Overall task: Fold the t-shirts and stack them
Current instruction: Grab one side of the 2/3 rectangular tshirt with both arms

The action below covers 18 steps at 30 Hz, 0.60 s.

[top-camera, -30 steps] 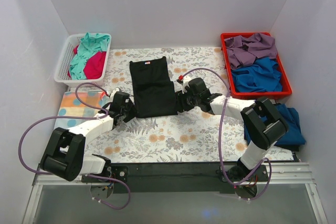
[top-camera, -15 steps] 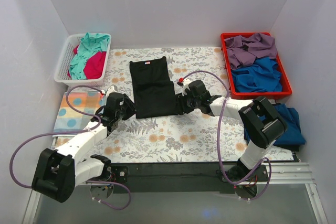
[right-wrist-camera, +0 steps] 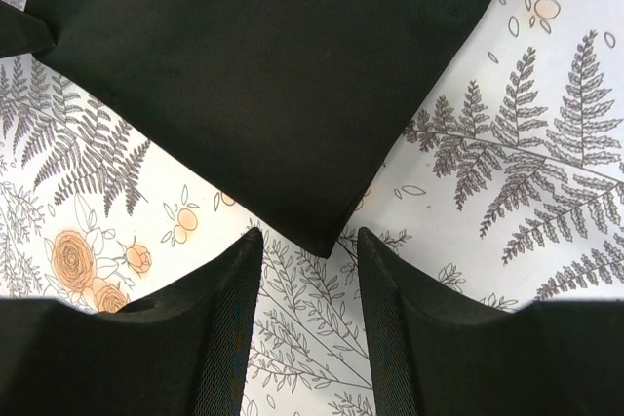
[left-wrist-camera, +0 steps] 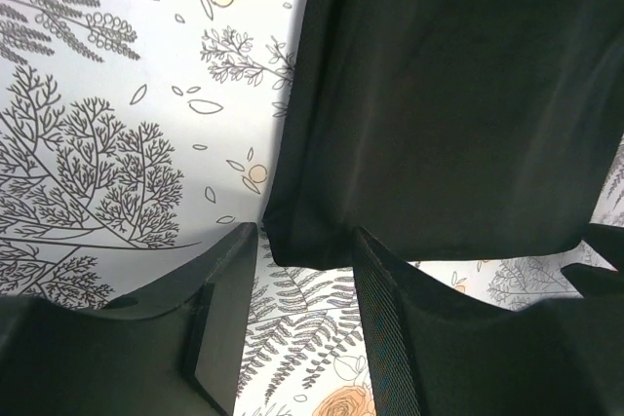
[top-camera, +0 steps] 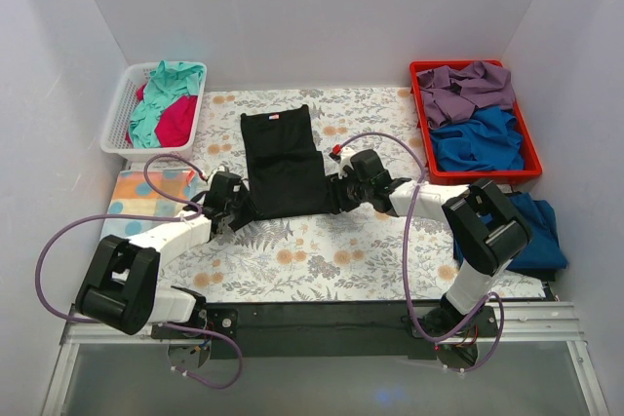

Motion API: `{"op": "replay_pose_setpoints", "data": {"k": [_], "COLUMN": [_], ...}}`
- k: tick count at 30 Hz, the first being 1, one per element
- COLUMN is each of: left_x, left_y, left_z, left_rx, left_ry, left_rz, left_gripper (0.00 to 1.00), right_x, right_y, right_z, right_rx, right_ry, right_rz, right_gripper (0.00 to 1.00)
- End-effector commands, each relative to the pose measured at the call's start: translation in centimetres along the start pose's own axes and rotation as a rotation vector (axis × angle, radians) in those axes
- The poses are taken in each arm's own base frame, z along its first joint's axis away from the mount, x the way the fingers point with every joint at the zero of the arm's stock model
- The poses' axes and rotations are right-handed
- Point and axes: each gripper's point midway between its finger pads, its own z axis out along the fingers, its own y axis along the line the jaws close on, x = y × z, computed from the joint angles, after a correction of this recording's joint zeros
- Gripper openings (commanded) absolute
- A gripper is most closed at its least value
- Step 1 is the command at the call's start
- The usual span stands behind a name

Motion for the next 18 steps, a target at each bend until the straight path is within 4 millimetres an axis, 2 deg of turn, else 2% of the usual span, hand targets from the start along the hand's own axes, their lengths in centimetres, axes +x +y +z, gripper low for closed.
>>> {"op": "replay_pose_setpoints", "data": {"k": [1, 4, 10, 16, 18], "left_x": [0.9, 1.0, 0.6, 1.2, 1.2], "left_y": [0.4, 1.1, 2.2, 2.6, 2.6], "left_z": [0.2, 0.2, 0.0, 0.4, 0.3], "left_rx": [0.003, -0.025, -0.067, -0.083, -0.083], "left_ry": [0.023, 0.018, -0.018, 0.005, 0.003], "left_rz": [0.006, 0.005, 0.004, 0.004, 0.006], "left_gripper": [0.42, 0.40, 0.17, 0.01, 0.00], "right_x": [0.3, 1.0, 1.7, 2.8, 3.1], "right_y": [0.3, 0.1, 0.5, 0.7, 0.8], "right_z": [0.3, 0.5, 1.4, 2.3, 2.5], "right_rx": [-0.019, -0.017, -0.051, -0.076, -0.081], "right_ry": [-0.004, 0.009, 0.028, 0.065, 0.073], "right_rz": [-0.002, 0.001, 0.011, 0.027, 0.028], "right_gripper": [0.50, 0.49, 0.51, 0.51, 0.51]}}
